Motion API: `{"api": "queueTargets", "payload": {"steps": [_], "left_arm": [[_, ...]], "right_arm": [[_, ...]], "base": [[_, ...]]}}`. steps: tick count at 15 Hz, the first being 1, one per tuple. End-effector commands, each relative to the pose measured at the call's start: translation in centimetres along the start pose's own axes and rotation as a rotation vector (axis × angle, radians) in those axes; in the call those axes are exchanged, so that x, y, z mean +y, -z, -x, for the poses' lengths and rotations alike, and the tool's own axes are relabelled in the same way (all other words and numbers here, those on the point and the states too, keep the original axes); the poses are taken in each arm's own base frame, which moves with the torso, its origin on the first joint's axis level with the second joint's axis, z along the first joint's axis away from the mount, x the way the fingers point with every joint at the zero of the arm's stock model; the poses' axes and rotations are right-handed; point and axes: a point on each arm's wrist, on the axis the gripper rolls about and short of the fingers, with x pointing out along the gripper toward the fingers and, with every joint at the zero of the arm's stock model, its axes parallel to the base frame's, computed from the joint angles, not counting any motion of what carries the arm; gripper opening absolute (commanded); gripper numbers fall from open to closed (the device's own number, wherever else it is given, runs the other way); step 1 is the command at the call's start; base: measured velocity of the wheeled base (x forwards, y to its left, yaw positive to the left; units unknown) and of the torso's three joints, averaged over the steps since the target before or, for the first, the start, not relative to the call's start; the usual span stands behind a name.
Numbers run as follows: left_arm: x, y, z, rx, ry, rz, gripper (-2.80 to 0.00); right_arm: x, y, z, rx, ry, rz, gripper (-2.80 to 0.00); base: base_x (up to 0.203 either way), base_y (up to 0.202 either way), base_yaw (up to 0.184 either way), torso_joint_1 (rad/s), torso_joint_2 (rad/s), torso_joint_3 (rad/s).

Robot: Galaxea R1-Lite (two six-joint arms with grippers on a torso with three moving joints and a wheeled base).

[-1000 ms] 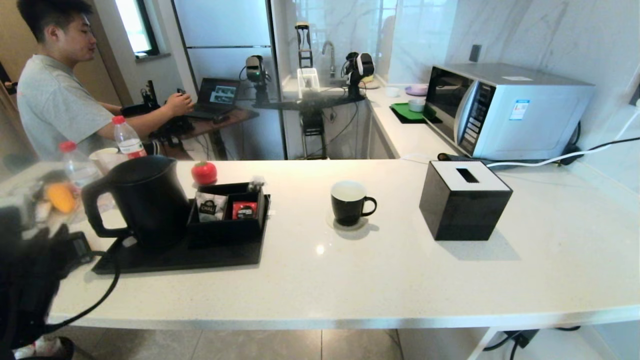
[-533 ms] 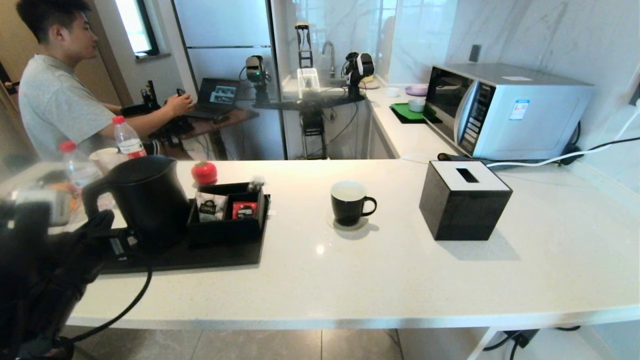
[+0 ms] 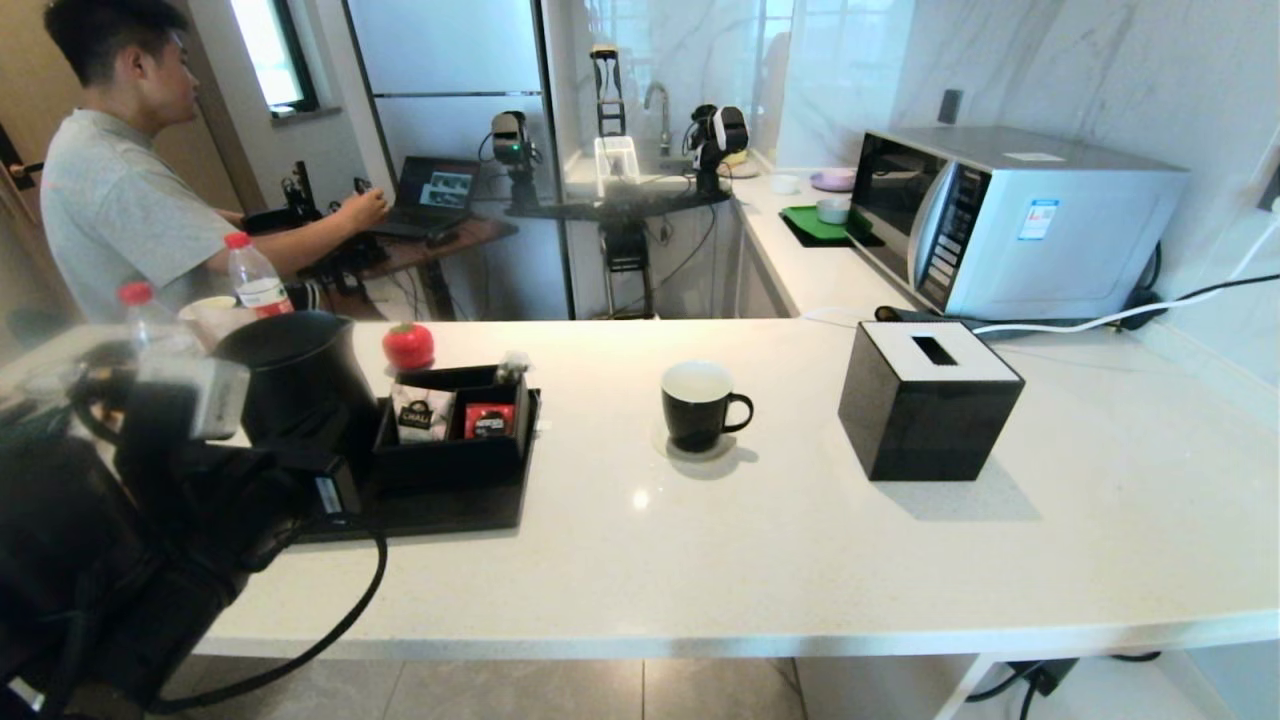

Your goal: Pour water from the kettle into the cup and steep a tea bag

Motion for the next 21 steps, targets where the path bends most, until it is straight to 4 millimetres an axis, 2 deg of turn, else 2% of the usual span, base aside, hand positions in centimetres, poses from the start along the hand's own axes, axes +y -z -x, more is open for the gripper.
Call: {"api": "queueTargets", "payload": {"steps": [1, 6, 8, 14, 17, 21], "left_arm": [[-0.6, -1.8, -0.1, -0.003, 0.03, 0.0, -2.8], [-1.7, -4.8, 0.1, 0.093, 0.096, -0.024, -2.8], [-1.9, -5.6, -0.3, 0.105, 0.103, -0.028, -2.8], [-2.3, -8.3, -1.7, 0.286, 0.093, 0.016, -2.8], [-2.9, -8.1, -4.2, 0.373, 0.078, 0.001, -2.8], [-3.5, -8.3, -8.7, 0.469, 0.044, -0.022, -2.8]], "right_arm": [[0.0, 0.0, 0.0, 0.001, 0.0, 0.0, -2.8], [0.0, 0.0, 0.0, 0.001, 0.001, 0.0, -2.8], [0.0, 0.0, 0.0, 0.001, 0.001, 0.0, -2.8], [0.0, 0.0, 0.0, 0.001, 0.0, 0.002, -2.8], [0.0, 0.0, 0.0, 0.001, -0.001, 0.002, -2.8], [0.0, 0.0, 0.0, 0.001, -0.001, 0.0, -2.8]], "base": [[0.0, 0.0, 0.0, 0.0, 0.0, 0.0], [0.0, 0.0, 0.0, 0.0, 0.0, 0.0], [0.0, 0.0, 0.0, 0.0, 0.0, 0.0], [0.0, 0.0, 0.0, 0.0, 0.0, 0.0], [0.0, 0.0, 0.0, 0.0, 0.0, 0.0], [0.0, 0.0, 0.0, 0.0, 0.0, 0.0]]}}
